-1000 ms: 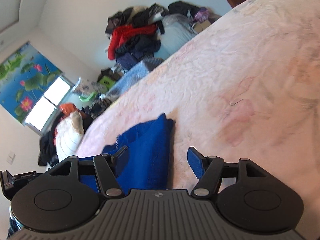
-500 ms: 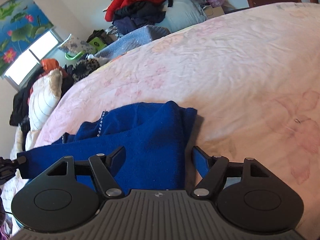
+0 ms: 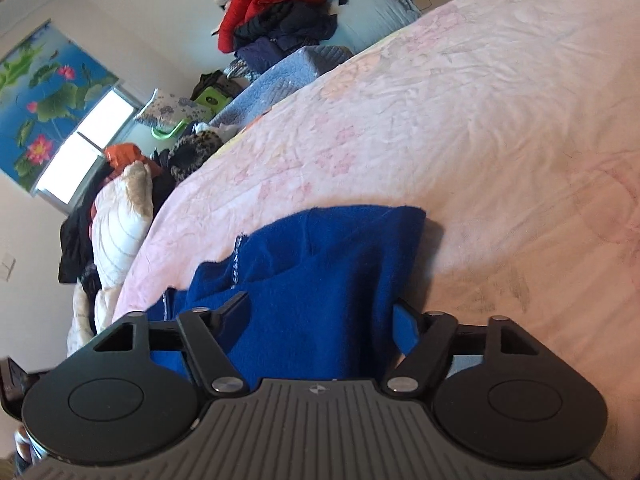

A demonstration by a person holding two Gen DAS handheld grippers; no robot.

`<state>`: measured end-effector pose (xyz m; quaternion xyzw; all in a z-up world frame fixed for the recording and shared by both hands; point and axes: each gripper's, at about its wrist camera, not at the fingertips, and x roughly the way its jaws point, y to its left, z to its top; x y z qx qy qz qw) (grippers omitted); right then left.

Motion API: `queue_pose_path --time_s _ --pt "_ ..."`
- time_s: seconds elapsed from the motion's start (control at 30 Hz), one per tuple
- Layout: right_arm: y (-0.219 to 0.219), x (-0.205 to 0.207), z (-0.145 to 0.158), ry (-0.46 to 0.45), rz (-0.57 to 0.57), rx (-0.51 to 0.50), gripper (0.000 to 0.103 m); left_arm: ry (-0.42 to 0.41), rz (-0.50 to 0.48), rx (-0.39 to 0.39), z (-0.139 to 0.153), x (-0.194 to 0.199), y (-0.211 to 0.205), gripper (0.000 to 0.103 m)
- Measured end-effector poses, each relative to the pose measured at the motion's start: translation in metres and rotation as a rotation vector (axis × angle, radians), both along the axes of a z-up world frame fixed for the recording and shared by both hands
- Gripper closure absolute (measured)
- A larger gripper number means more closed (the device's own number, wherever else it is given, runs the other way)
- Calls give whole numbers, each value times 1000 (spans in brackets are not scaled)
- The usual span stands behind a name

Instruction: Fold small clothes

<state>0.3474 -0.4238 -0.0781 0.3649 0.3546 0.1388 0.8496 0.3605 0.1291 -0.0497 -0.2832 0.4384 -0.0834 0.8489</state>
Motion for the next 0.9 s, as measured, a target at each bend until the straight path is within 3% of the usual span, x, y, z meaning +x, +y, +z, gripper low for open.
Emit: queue_pose_path --time_s 0.1,0.2,0.4,0.5,0.53,0.6,0.63,0.73,0.83,0.9 --pt "-16 1 -8 22 -36 143 36 -2 4 5 2 2 2 99" --pt "-25 -5 -12 27 -43 186 38 -18 9 5 9 2 6 99" --pt "-30 -14 -12 37 -18 163 36 7 8 47 6 6 4 99" --pt "-16 -10 -7 34 15 78 34 30 20 57 -1 8 3 99" --pt "-11 -9 -4 30 22 44 41 39 19 67 -3 9 2 99" --pt "0 -3 -1 44 33 -35 87 49 11 83 -6 11 -1 99" --pt "4 0 -1 60 47 -68 92 52 6 91 -6 11 -3 99" --pt "12 -6 9 10 54 -167 92 44 -6 94 -3 9 -6 99" --pt "-7 -15 36 -50 50 -189 93 46 -34 92 -4 9 -12 99" --pt "-26 -14 38 -25 36 -222 93 67 -53 111 -11 12 -21 99"
